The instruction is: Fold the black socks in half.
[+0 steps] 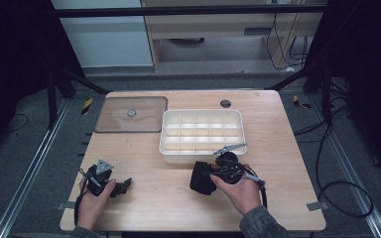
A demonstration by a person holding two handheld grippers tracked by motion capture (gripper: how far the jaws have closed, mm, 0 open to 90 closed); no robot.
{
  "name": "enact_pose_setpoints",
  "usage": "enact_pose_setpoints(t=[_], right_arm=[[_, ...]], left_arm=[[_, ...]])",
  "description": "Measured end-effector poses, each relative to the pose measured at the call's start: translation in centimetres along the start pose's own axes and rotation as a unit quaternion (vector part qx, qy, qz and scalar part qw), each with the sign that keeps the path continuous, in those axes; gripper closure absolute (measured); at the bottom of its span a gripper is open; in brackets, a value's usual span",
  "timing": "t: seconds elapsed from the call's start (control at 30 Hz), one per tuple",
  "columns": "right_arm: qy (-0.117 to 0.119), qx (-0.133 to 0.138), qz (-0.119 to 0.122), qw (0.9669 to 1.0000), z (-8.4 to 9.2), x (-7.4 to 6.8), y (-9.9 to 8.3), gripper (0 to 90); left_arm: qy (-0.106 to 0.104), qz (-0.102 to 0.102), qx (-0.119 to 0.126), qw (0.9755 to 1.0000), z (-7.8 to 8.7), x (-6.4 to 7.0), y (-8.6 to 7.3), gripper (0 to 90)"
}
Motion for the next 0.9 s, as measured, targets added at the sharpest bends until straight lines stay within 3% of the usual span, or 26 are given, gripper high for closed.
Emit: enact_pose_setpoints(t=[0.47, 0.9], right_arm=[[-0.041, 0.018, 0.013, 0.9989, 3.6, 2.1, 2.5, 69.9], [-0.097, 0.025, 0.012, 0.9949, 6.1, 4.6, 5.3, 69.8]], left_arm=[[-0.004, -0.006, -0.001, 1.0, 0.0, -0.1, 0.0, 0.0], [-0.018, -0.016, -0.002, 0.9997, 0.1, -0.4, -0.1, 0.0]])
Point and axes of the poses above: each handheld gripper's, and its own axes: z roughly backward along the jaws, y roughly out of its top, x roughly to its right, the point moved 1 cm from there along -z, roughly forward along the jaws, and after that the axes turned 8 degrees about -y, right-handed, at the moved point
